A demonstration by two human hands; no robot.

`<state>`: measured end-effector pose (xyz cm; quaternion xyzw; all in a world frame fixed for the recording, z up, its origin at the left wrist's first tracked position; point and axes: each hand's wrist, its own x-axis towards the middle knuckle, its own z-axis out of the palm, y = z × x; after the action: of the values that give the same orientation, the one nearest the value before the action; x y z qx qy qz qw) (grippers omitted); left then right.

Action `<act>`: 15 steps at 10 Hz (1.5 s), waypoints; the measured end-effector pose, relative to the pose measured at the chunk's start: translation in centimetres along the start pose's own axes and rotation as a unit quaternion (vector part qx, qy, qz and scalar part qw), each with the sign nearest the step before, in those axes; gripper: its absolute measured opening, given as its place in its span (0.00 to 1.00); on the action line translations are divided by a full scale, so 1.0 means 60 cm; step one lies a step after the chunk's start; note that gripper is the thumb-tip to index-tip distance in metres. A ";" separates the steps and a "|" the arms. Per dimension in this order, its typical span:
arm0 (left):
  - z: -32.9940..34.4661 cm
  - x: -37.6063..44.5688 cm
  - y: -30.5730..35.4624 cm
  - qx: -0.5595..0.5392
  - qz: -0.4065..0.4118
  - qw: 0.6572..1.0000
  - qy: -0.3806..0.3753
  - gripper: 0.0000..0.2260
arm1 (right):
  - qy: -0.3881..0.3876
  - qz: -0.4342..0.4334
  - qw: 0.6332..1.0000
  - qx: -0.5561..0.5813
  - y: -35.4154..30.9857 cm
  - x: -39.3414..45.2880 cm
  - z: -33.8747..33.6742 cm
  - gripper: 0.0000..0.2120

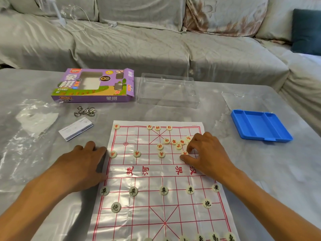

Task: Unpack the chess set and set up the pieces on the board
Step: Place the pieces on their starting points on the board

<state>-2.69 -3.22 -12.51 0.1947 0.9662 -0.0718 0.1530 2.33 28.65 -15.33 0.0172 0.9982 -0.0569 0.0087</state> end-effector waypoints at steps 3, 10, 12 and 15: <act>-0.001 -0.002 0.001 -0.005 0.004 1.000 0.000 0.33 | 0.002 -0.003 1.000 -0.002 -0.006 -0.002 0.002 0.22; -0.001 0.000 -0.001 -0.006 0.006 1.000 -0.006 0.34 | -0.031 -0.018 0.998 0.052 0.000 -0.001 -0.002 0.18; -0.002 0.000 0.001 -0.001 0.007 1.000 -0.006 0.34 | -0.084 0.000 0.991 0.100 0.038 0.002 -0.040 0.21; 0.000 -0.001 -0.002 -0.006 0.008 1.000 -0.001 0.34 | -0.095 0.047 0.992 0.063 0.062 -0.001 -0.027 0.16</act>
<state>-2.66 -3.35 -12.51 0.2009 0.9649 -0.0650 0.1559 2.48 32.54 -14.12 0.0590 0.9854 -0.1206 0.1046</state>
